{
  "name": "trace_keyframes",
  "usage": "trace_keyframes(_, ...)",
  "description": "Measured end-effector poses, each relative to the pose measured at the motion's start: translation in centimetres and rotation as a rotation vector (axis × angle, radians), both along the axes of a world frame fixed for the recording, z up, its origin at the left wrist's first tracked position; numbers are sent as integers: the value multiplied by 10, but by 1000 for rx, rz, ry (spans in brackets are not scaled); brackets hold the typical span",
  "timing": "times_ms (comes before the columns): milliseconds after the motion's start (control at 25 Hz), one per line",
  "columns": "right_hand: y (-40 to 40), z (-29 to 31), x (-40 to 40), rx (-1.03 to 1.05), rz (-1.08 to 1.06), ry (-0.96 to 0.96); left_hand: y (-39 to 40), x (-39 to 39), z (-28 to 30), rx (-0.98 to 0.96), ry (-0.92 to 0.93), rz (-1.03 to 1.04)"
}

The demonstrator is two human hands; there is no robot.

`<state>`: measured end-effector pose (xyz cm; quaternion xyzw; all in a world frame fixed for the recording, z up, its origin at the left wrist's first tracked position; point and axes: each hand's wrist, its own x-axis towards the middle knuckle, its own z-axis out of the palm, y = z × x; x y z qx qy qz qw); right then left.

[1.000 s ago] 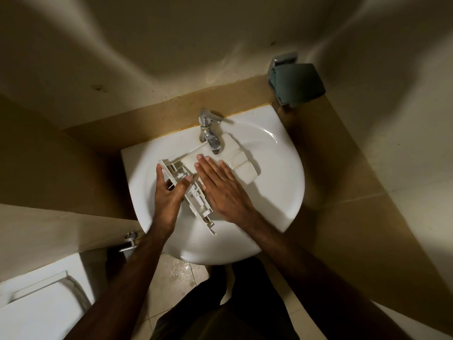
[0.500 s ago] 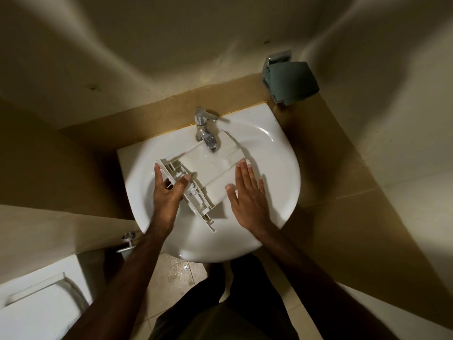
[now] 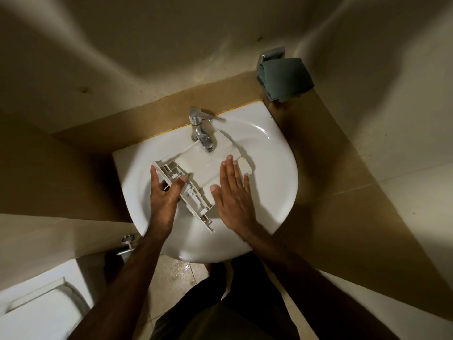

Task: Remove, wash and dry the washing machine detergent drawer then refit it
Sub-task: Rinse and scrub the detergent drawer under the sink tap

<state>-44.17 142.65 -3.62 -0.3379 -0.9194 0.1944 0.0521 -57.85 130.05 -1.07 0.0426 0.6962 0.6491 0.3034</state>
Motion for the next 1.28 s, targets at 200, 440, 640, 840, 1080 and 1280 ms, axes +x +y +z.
trace_keyframes(200, 20, -7, -2, -84, -150, 5, 7, 4, 3, 7, -3, -26)
trace_keyframes(440, -24, 18, -34, -666, -570, 221, 7, 7, 6, -23, -11, -15)
trace_keyframes(640, -13, 37, -50, -1096, -850, 346, 10, 11, 12, -42, -13, -29)
trace_keyframes(840, 25, 18, -51, -1127, -1194, 564, 12, 24, 21, -55, -85, 28)
trace_keyframes(1080, 22, 24, -16, -1378, -1142, 580, -10, 31, 36, -76, -151, 14)
trace_keyframes(1280, 37, 49, 0, -1231, -1002, 385, -18, 29, 57, -116, -181, 24)
